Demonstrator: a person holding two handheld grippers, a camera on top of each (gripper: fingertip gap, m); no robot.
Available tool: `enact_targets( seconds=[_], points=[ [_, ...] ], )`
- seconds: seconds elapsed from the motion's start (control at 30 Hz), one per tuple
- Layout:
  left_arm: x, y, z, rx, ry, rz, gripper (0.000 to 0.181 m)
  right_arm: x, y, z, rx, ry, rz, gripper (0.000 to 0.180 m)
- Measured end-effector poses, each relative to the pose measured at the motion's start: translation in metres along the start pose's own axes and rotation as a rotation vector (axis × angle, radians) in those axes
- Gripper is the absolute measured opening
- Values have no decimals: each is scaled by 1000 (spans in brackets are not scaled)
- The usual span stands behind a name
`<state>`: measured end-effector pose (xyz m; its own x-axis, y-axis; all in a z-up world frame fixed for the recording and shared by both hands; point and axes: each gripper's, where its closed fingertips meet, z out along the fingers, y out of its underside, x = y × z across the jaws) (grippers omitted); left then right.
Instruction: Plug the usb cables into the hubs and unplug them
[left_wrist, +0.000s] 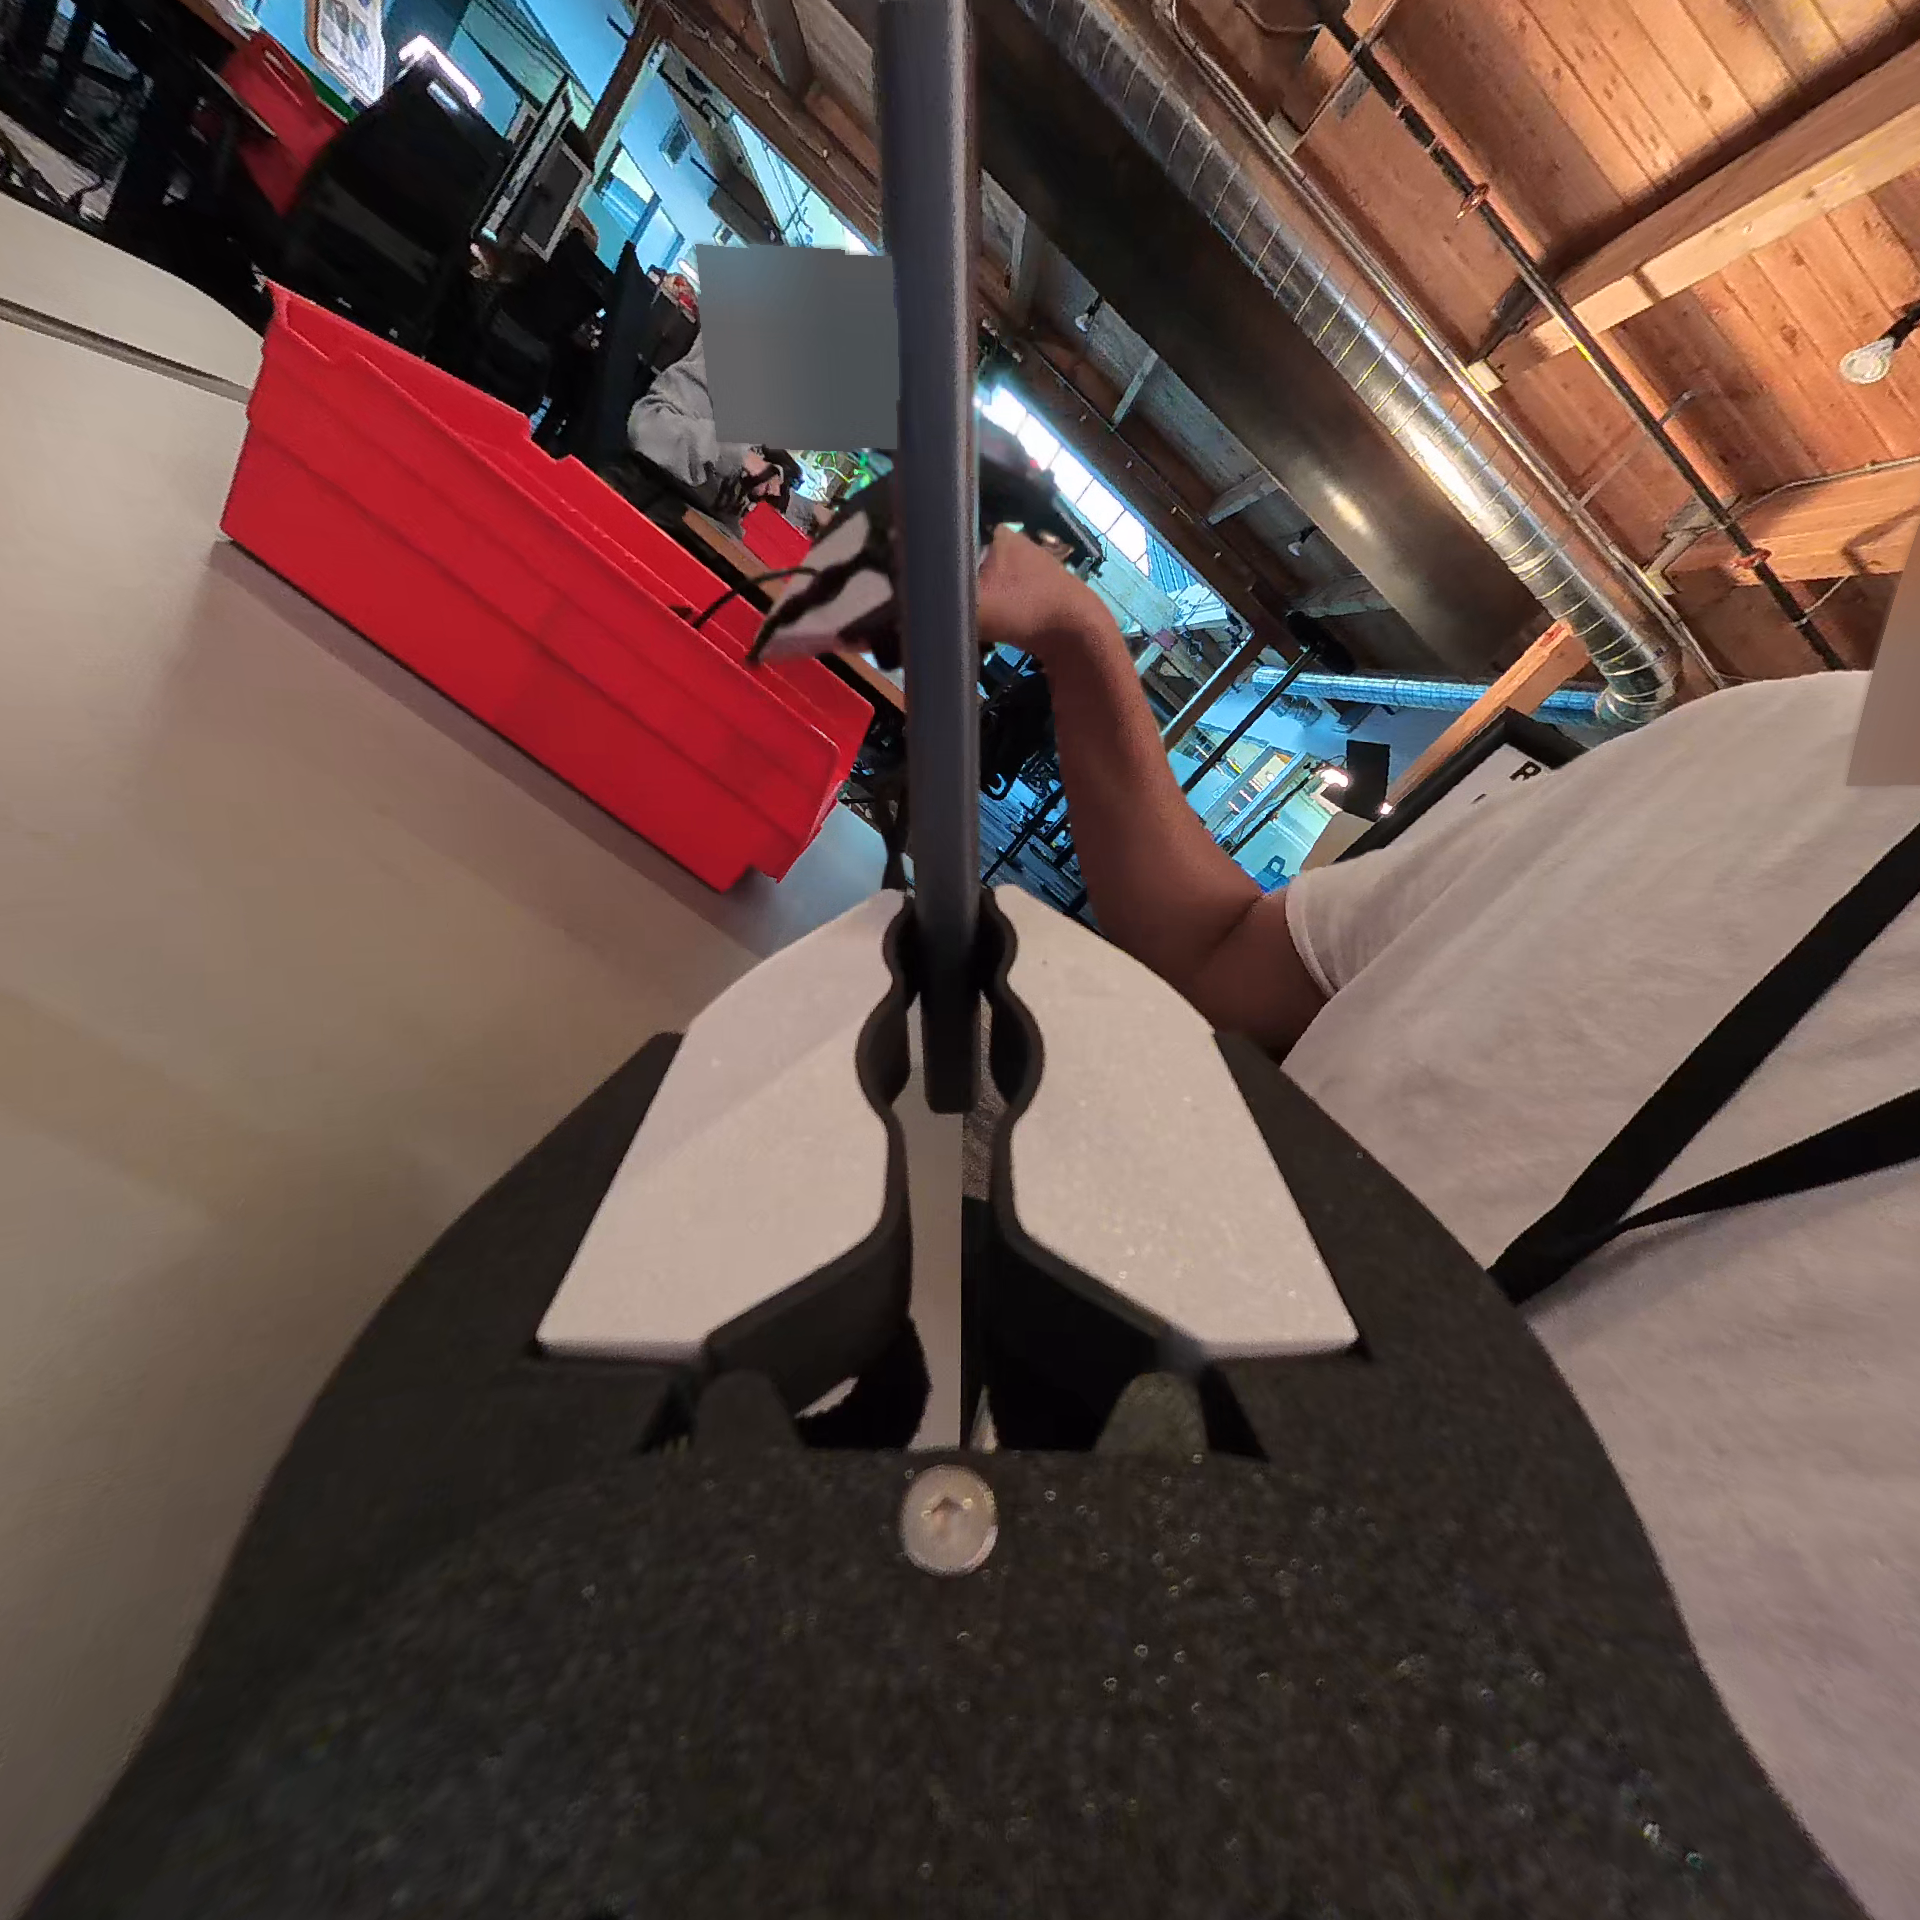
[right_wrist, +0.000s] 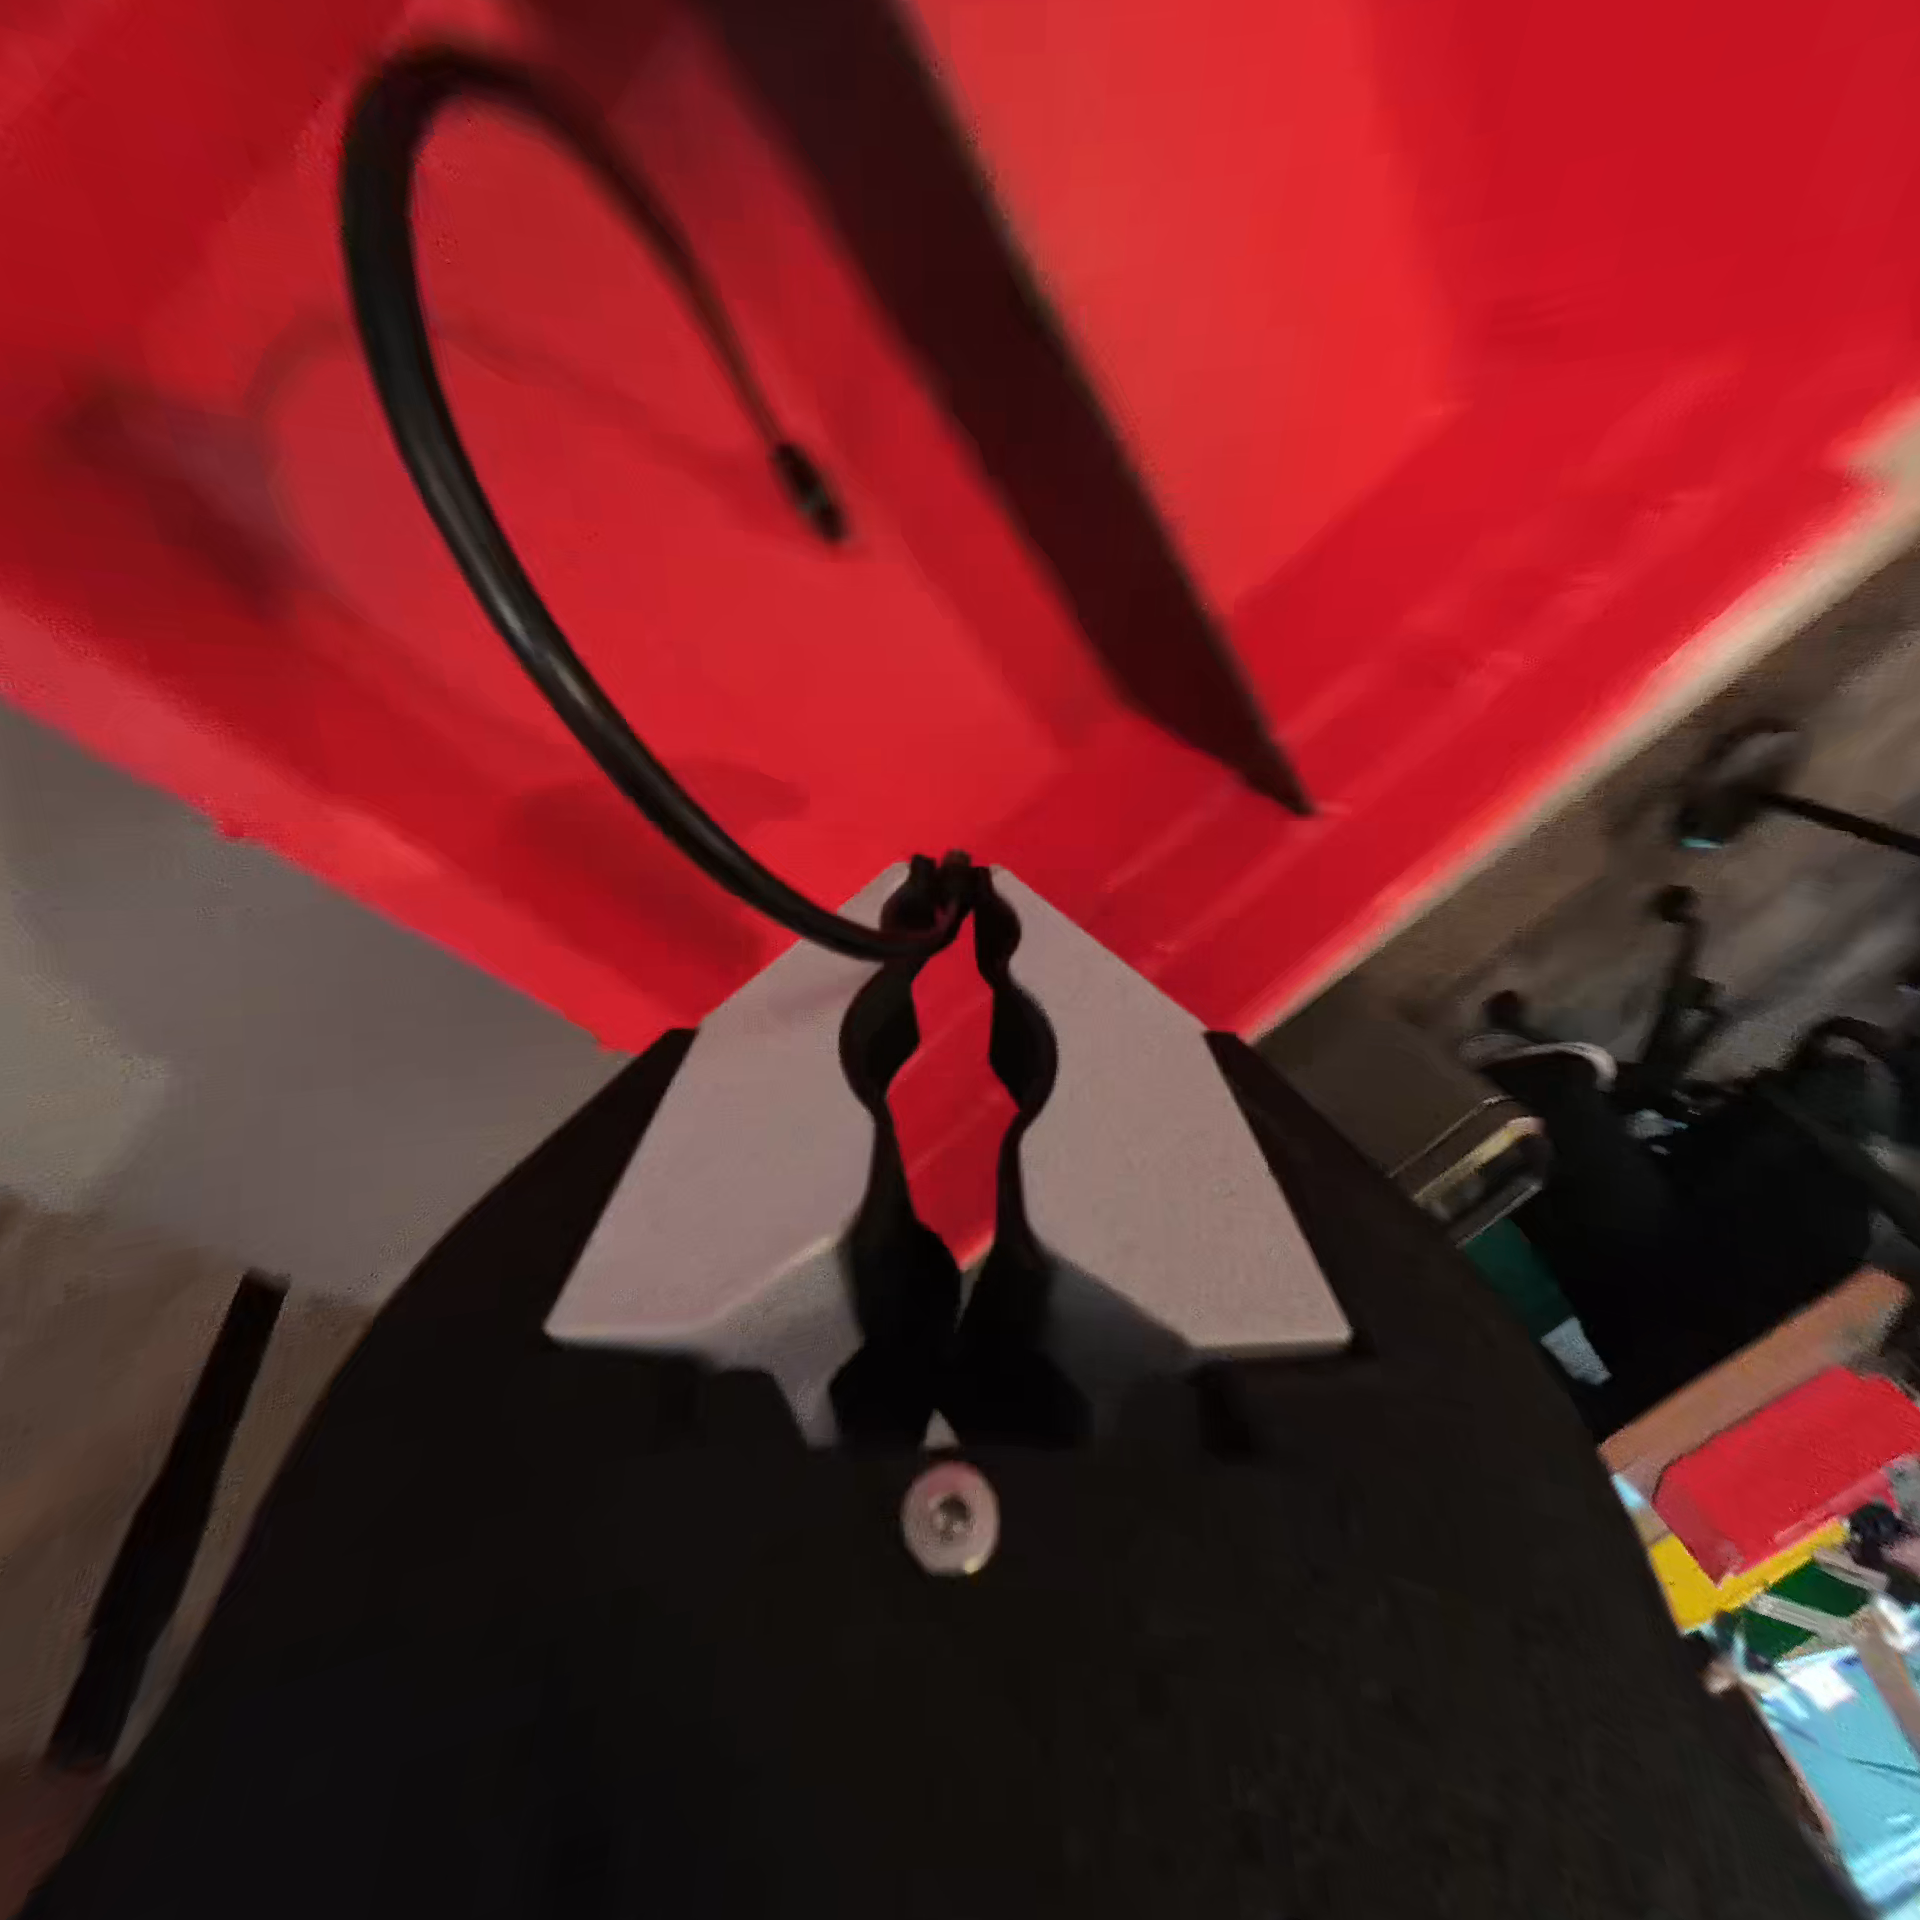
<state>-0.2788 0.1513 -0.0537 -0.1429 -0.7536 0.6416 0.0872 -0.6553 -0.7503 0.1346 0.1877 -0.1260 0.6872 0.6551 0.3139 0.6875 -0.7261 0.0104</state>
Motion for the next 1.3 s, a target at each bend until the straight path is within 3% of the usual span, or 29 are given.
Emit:
enact_targets(
  seconds=[0.03,0.23,0.37,0.47,0.57,0.67,0.73,0.8,0.83,0.9,1.07,1.17,1.3],
  points=[
    [0,0,0,-1,-1,2,10,-14,4,9,-52,-76,-33,6],
    [1,7,4,-43,-6,13,10,-39,-13,41,-59,-290,-55,6],
    [0,8,6,-42,-8,4,10,-41,-16,46,-4,-343,-2,31],
    [-5,3,4,-11,-38,2,10,-47,-22,23,149,-372,35,37],
    [-14,-3,2,29,-77,-16,10,-42,-26,-13,300,-293,95,40],
    [-15,-5,5,56,-48,-57,10,-72,-78,-80,678,-313,129,38],
    [-12,-4,9,55,-20,-53,10,-130,-125,-128,955,-498,108,37],
    [-6,-2,14,42,7,-33,10,-204,-156,-158,1093,-795,40,37],
    [-3,-1,16,40,18,-22,10,-234,-168,-163,1119,-922,31,38],
    [3,-3,17,54,43,-18,10,-262,-189,-146,1087,-996,63,41],
    [9,-2,19,73,60,-30,10,-266,-223,-175,1304,-1261,279,41],
    [12,5,27,40,67,-29,9,-267,-238,-177,1310,-1237,332,40],
    [16,11,35,15,84,-36,10,-276,-238,-183,1302,-1214,241,8]
  ],
)
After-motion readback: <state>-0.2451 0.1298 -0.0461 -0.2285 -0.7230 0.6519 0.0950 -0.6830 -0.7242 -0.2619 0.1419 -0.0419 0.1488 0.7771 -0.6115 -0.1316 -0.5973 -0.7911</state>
